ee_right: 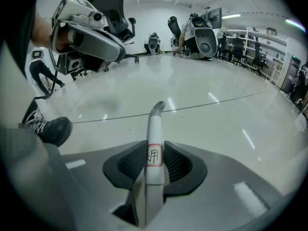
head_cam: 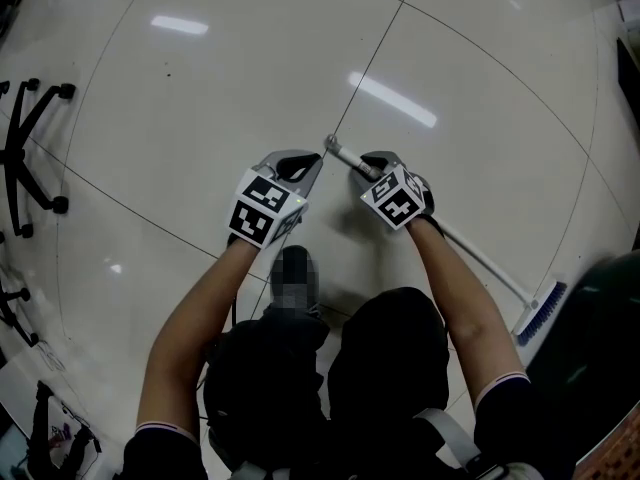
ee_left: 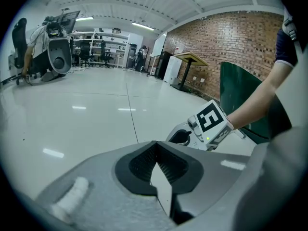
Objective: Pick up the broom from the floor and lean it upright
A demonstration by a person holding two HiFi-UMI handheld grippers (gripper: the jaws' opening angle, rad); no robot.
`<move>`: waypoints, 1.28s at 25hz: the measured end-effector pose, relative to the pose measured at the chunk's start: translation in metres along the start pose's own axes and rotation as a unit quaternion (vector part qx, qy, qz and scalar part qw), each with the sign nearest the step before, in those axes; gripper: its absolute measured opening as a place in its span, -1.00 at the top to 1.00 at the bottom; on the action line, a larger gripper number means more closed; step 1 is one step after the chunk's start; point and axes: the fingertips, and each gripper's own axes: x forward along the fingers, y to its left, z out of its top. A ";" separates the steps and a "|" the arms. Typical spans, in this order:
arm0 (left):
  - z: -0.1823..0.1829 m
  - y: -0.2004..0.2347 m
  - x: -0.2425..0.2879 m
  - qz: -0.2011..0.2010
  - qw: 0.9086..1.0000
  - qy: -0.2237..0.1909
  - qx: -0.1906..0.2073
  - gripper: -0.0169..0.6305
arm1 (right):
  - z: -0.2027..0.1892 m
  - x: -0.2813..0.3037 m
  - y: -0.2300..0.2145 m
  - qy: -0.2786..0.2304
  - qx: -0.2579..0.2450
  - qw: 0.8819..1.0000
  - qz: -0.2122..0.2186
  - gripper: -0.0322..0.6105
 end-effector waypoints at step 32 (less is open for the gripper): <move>0.322 -0.084 -0.146 -0.081 0.986 -0.085 0.117 0.95 | 0.216 -0.411 -0.036 -0.181 0.039 0.976 -0.111 0.58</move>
